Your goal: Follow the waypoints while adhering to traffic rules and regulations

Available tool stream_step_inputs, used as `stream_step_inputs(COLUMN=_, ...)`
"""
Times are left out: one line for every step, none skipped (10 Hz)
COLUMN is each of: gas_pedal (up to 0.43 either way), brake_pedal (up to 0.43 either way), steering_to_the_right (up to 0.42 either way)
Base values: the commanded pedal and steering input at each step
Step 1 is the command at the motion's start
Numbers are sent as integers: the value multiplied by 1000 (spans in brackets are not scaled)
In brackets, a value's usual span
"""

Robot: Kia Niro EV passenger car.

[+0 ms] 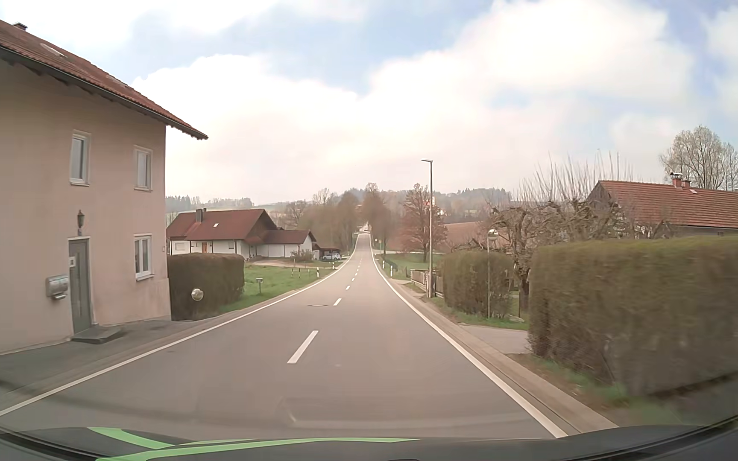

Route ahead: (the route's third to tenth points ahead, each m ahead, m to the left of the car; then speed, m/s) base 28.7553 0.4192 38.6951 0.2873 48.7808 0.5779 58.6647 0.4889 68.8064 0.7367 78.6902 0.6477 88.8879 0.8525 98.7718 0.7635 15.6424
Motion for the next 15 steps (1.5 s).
stream_step_inputs(gas_pedal=0, brake_pedal=79, steering_to_the_right=2)
stream_step_inputs(gas_pedal=0, brake_pedal=79, steering_to_the_right=2)
stream_step_inputs(gas_pedal=0, brake_pedal=73, steering_to_the_right=1)
stream_step_inputs(gas_pedal=0, brake_pedal=61, steering_to_the_right=1)
stream_step_inputs(gas_pedal=0, brake_pedal=61, steering_to_the_right=1)
stream_step_inputs(gas_pedal=0, brake_pedal=49, steering_to_the_right=1)
stream_step_inputs(gas_pedal=0, brake_pedal=30, steering_to_the_right=1)
stream_step_inputs(gas_pedal=0, brake_pedal=30, steering_to_the_right=1)
stream_step_inputs(gas_pedal=0, brake_pedal=30, steering_to_the_right=1)
stream_step_inputs(gas_pedal=0, brake_pedal=24, steering_to_the_right=1)
stream_step_inputs(gas_pedal=0, brake_pedal=24, steering_to_the_right=1)
stream_step_inputs(gas_pedal=0, brake_pedal=12, steering_to_the_right=1)
stream_step_inputs(gas_pedal=0, brake_pedal=0, steering_to_the_right=1)
stream_step_inputs(gas_pedal=0, brake_pedal=0, steering_to_the_right=1)
stream_step_inputs(gas_pedal=0, brake_pedal=0, steering_to_the_right=1)
